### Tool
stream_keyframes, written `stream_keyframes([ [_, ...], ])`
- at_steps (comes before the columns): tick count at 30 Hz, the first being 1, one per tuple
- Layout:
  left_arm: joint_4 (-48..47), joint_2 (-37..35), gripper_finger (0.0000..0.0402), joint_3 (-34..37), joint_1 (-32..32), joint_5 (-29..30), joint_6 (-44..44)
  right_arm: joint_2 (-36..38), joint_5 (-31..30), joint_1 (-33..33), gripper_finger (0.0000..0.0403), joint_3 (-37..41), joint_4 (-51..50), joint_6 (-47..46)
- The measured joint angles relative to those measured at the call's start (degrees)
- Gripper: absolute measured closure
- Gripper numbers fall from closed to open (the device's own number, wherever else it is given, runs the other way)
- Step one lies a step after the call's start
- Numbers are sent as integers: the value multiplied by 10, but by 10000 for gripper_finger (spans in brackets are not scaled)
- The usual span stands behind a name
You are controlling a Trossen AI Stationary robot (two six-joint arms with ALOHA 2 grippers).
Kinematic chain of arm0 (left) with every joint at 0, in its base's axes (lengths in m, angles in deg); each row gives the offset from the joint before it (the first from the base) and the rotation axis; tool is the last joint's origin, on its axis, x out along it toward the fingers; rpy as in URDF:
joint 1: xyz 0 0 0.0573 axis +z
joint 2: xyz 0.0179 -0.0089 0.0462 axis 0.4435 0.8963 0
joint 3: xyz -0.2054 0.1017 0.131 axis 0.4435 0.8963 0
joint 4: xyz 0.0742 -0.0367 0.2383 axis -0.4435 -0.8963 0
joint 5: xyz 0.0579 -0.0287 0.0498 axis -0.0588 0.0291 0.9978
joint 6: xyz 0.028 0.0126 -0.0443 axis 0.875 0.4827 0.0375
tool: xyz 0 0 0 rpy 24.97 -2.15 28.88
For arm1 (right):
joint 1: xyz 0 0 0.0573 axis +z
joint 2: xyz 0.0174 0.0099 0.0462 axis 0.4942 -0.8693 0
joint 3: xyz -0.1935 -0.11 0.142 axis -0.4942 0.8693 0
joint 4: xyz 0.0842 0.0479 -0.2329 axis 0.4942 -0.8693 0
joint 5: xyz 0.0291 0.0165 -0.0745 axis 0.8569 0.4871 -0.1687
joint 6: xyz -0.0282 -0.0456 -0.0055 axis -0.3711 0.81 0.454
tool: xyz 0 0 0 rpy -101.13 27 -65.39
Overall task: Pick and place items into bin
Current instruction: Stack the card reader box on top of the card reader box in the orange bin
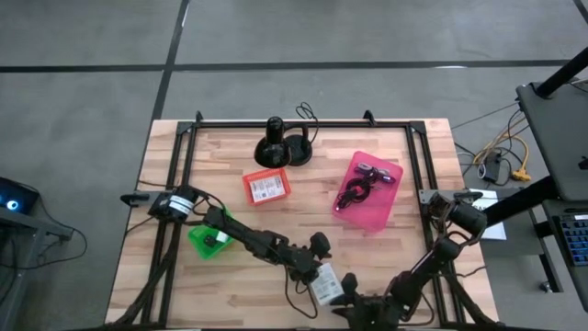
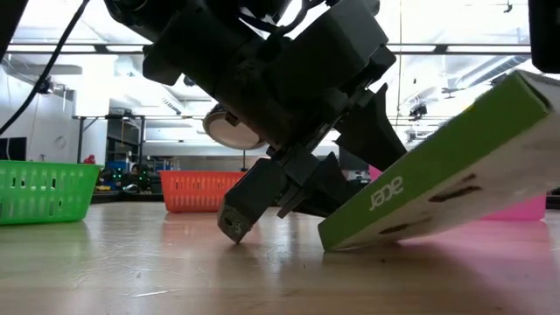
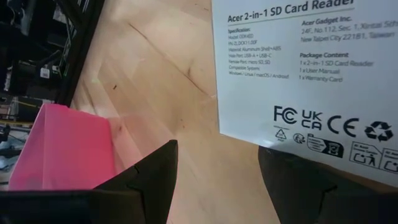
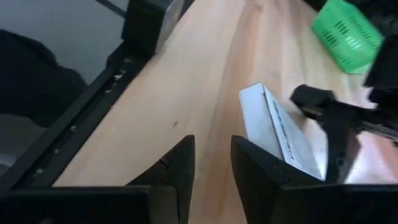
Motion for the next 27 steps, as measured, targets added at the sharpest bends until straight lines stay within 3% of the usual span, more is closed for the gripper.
stream_keyframes([
  [13,-1,0,194,0,0,-4,-2,1,-76,1,302,-19,-8,41],
  [27,-3,0,194,0,3,-7,-12,1,-75,1,306,-18,-15,51],
])
